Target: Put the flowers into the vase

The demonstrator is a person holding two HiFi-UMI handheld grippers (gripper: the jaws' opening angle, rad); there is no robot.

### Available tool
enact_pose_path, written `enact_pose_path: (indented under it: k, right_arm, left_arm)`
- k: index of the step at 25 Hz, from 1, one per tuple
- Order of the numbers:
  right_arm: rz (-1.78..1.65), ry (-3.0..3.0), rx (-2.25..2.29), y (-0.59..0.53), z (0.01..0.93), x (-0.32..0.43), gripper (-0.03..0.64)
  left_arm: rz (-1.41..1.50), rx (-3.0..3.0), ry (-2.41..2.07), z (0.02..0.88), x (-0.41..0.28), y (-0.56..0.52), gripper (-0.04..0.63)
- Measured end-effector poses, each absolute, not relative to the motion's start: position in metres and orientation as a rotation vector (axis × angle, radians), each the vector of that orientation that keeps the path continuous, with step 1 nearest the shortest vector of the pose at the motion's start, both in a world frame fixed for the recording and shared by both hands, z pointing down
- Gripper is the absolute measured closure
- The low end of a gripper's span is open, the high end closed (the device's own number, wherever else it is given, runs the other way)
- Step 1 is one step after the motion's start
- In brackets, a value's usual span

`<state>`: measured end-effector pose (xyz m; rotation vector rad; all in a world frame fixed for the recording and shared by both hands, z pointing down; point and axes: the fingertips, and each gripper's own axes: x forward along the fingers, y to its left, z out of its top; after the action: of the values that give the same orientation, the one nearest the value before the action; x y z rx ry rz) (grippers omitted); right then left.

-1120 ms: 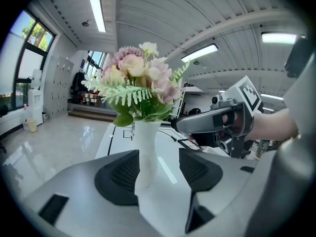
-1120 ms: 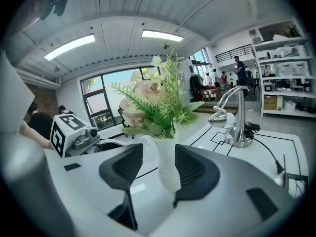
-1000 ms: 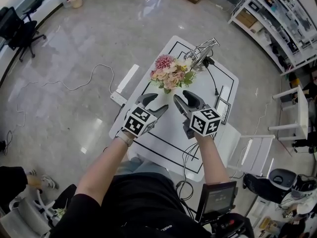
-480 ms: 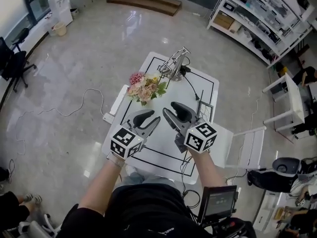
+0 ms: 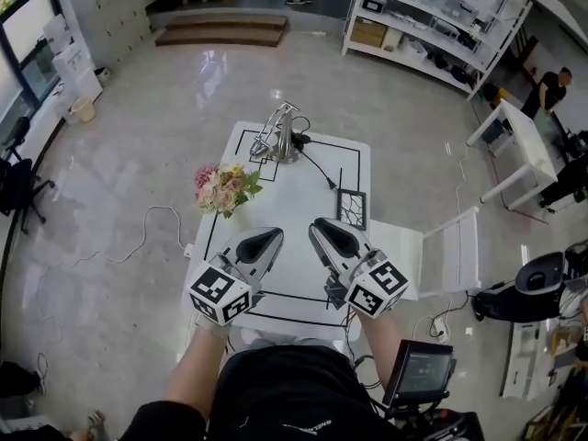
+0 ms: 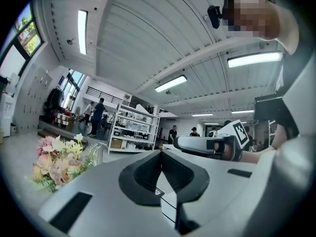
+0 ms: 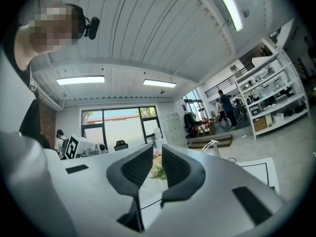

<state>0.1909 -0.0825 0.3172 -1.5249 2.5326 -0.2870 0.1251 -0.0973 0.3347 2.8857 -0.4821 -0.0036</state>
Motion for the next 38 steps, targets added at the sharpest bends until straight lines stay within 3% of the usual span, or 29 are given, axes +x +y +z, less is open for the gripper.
enact_pose_path:
  k: [12, 38]
  right_arm:
    - [-0.345, 2.353, -1.685, -0.032, 0.339, 0.246, 0.561]
    - [-0.422, 2.333, -1.674, -0.035, 0.359, 0.245, 0.568]
  left_arm:
    - [0.023, 2.862, -0.351, 0.34, 0.159, -0.077, 0.589]
    - [0.088, 2.836, -0.319, 0.36, 0.172, -0.079, 0.589]
